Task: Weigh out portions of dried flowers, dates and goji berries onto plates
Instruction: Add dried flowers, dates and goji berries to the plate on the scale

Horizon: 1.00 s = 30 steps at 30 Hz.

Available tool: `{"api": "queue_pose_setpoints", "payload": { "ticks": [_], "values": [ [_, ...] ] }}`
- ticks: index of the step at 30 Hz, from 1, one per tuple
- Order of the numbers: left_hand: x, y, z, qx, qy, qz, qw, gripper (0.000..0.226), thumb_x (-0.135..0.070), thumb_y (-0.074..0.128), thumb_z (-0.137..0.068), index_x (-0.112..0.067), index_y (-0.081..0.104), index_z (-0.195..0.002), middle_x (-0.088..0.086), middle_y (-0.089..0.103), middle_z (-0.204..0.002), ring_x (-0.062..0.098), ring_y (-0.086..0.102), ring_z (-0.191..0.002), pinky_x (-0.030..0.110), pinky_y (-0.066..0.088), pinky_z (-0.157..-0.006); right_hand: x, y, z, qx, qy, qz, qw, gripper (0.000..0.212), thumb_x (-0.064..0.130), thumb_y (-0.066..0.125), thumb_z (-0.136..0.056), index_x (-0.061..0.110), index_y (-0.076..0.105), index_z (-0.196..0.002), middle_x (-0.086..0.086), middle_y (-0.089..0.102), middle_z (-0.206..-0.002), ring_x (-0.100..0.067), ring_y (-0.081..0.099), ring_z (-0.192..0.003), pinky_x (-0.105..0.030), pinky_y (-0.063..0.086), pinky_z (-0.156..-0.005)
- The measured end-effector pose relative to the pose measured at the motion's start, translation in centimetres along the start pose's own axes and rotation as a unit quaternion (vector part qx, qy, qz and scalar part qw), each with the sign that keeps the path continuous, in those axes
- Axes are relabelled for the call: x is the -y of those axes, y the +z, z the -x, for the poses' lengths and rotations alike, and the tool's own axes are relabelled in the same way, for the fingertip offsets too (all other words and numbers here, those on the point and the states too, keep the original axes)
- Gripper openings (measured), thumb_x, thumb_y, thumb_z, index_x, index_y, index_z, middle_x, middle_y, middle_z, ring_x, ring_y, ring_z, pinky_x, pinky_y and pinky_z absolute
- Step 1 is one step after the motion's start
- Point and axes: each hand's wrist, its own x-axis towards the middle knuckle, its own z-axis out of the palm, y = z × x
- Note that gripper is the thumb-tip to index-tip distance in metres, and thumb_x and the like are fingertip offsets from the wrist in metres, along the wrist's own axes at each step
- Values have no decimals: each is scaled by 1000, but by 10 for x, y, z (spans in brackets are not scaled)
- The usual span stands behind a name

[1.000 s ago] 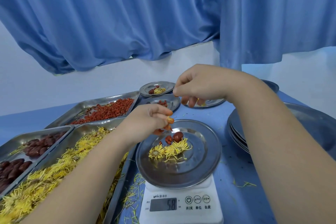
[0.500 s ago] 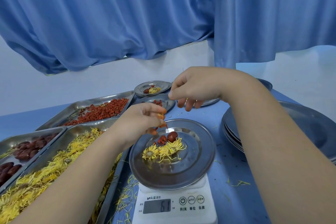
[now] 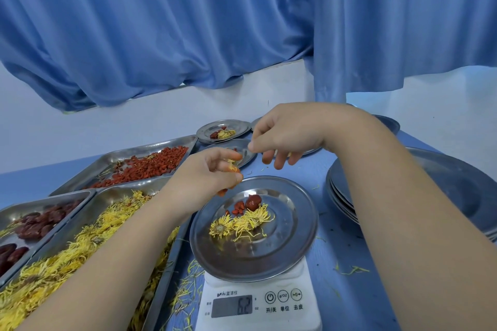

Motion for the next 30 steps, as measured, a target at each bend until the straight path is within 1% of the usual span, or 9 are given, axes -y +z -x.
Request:
{"api": "queue_pose_setpoints", "payload": {
  "ticks": [2,4,9,14,16,20,23,27,30],
  "values": [
    [0,0,1,-7,7,-5,1000,31,-12,72,-85,-26,64,-111,-9,69,-76,11,67,-73,21,53,-64,0,0,0,3,2,1,1000,15,33,57,-92,19,63,-88,-3,71,-91,-19,71,-84,-32,56,-75],
    [-1,0,2,-8,3,6,1000,28,-12,70,-87,-24,64,-111,-5,73,-82,12,71,-78,21,55,-66,0,0,0,4,3,2,1000,14,33,58,-92,20,62,-87,-3,70,-91,-18,71,-83,-31,57,-74],
    [-2,-5,6,13,-32,107,994,25,-10,66,-90,-17,64,-114,8,73,-98,24,74,-90,28,60,-75,-1,-1,1,6,6,0,1000,15,32,58,-92,19,62,-85,-5,71,-91,-19,71,-83,-32,56,-74],
    [2,-5,11,9,-43,109,993,23,-14,64,-92,-19,63,-115,7,73,-103,20,73,-95,30,60,-76,-1,-1,1,10,6,2,1000,16,33,59,-91,18,63,-88,-6,71,-92,-19,72,-82,-33,57,-74],
    [2,-4,12,7,-50,111,993,22,-15,62,-94,-20,63,-115,7,71,-107,20,73,-95,31,60,-75,-1,0,1,13,6,0,1000,16,34,59,-91,19,62,-88,-5,71,-92,-18,72,-82,-32,57,-74],
    [1,-2,13,11,-64,139,988,20,-15,59,-95,-20,63,-115,9,71,-107,28,74,-89,33,60,-75,-2,-1,1,15,11,-2,1000,16,35,60,-91,19,62,-91,-5,70,-94,-19,72,-82,-32,57,-75],
    [1,-2,15,12,-51,110,993,22,-15,61,-94,-22,64,-115,6,71,-101,23,73,-86,32,60,-74,-3,0,0,15,12,0,1000,17,35,59,-91,18,63,-94,-5,70,-94,-19,72,-82,-31,57,-73],
    [0,1,17,-10,-20,33,999,33,-4,66,-88,-25,65,-113,0,65,-89,16,70,-85,26,59,-73,-2,1,0,17,13,3,1000,18,35,60,-90,18,64,-95,-4,70,-94,-18,72,-82,-31,57,-73],
    [-2,3,17,-21,-4,-35,999,42,4,64,-82,-27,65,-111,-1,62,-91,9,62,-73,22,55,-72,-2,2,-1,20,13,6,1000,19,36,60,-90,18,64,-96,-4,70,-94,-18,72,-82,-31,57,-72]
  ]
}}
